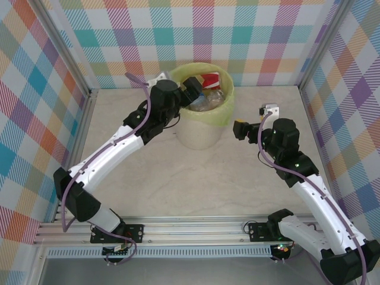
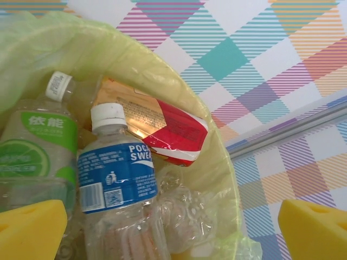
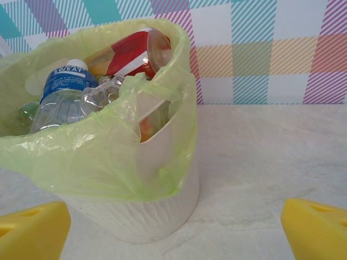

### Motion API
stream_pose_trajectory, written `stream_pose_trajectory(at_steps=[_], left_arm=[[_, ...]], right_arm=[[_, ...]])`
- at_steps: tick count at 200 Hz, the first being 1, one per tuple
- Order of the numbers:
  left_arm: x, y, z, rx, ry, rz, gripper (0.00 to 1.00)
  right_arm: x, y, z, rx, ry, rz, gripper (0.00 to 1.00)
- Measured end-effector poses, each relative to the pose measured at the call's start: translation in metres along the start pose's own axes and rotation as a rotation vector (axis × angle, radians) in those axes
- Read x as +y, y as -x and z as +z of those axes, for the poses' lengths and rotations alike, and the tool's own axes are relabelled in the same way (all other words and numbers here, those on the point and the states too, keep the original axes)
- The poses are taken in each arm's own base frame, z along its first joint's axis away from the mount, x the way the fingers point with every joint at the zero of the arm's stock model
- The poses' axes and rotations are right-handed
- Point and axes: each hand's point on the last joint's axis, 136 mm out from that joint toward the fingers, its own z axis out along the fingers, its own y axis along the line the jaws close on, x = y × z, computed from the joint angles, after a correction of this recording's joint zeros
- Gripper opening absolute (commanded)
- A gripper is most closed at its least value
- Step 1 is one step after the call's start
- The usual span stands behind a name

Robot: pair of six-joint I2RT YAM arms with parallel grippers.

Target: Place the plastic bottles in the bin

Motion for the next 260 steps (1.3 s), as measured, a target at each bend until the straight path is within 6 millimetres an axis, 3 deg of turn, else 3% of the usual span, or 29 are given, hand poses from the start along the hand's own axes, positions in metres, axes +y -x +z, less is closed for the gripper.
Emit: stream_pose_trajectory(at_steps=[48, 94, 122, 147, 174, 198, 222, 260], left_arm=[[0.019, 0.035, -0.031, -0.090, -0.021, 0.102, 1.00], [0.076, 0.085, -0.098, -0.333, 0.170, 0.219, 1.00], [0.142, 0.104, -0.142, -0.493, 0.373, 0.258, 1.00], [0.232, 0.094, -0.158, -0.539, 0.611, 0.281, 1.00], [0.326, 0.060, -0.158, -0.462, 0.841, 0.311, 1.00], [0.377, 0.032, -0.150, -0.388, 0.920, 0.319, 1.00], [0.404, 0.008, -0.128, -0.279, 0.906, 0.350, 1.00], [0.411, -0.026, -0.068, -0.053, 0.745, 0.480, 1.00]], right_arm=[[-0.019, -0.004, 0.003, -0.019, -0.100, 0.011, 1.00], [-0.055, -0.018, 0.000, -0.082, -0.286, 0.020, 1.00], [-0.081, -0.032, -0.002, -0.106, -0.411, 0.022, 1.00], [-0.109, -0.062, -0.001, -0.078, -0.529, 0.023, 1.00], [-0.148, -0.111, -0.004, 0.013, -0.665, 0.028, 1.00], [-0.176, -0.157, -0.007, 0.099, -0.742, 0.039, 1.00], [-0.190, -0.190, -0.002, 0.174, -0.736, 0.070, 1.00], [-0.193, -0.211, 0.021, 0.251, -0.628, 0.091, 1.00]])
